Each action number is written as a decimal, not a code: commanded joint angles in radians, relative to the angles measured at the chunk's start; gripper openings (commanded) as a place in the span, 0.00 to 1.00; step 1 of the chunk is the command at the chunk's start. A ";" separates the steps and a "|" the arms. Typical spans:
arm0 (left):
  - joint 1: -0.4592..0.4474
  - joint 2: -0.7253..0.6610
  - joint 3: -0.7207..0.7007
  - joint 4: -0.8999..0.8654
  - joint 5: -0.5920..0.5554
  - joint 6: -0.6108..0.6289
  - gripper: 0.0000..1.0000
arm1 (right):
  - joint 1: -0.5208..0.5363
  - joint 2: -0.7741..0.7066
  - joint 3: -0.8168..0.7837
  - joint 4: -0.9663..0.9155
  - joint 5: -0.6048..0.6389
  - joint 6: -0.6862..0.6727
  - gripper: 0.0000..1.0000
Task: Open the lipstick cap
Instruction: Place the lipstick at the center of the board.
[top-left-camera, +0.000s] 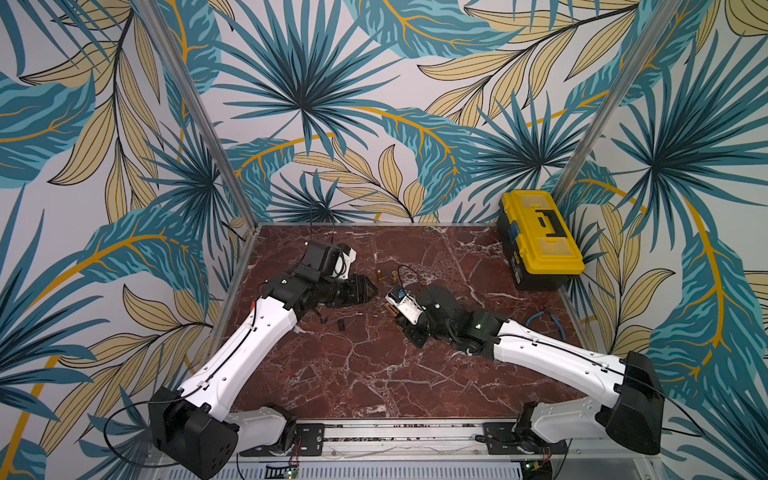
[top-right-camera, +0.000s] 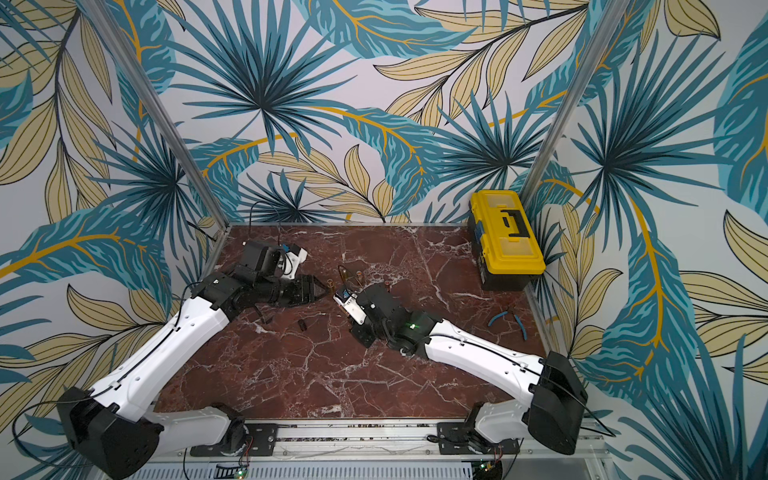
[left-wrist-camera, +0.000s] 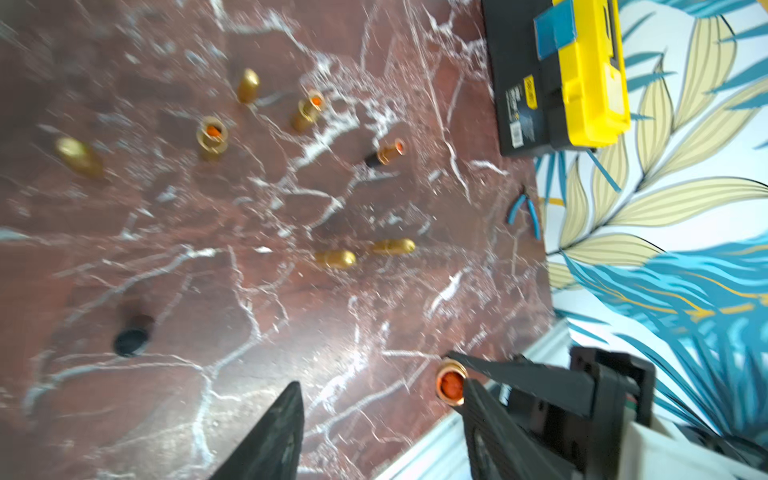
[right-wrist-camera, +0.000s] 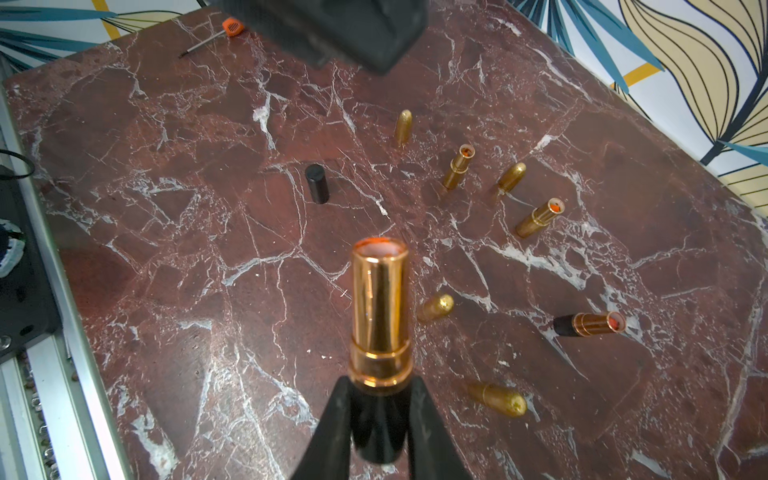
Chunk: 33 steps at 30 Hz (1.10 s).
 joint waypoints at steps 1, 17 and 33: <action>-0.007 0.006 0.011 -0.018 0.099 -0.013 0.62 | 0.004 0.010 0.008 0.042 -0.034 0.006 0.07; -0.039 0.106 0.026 -0.016 0.170 0.035 0.54 | 0.004 0.029 0.029 0.047 -0.045 -0.002 0.07; -0.050 0.127 0.037 -0.017 0.170 0.051 0.35 | 0.004 0.054 0.043 0.045 -0.068 -0.008 0.07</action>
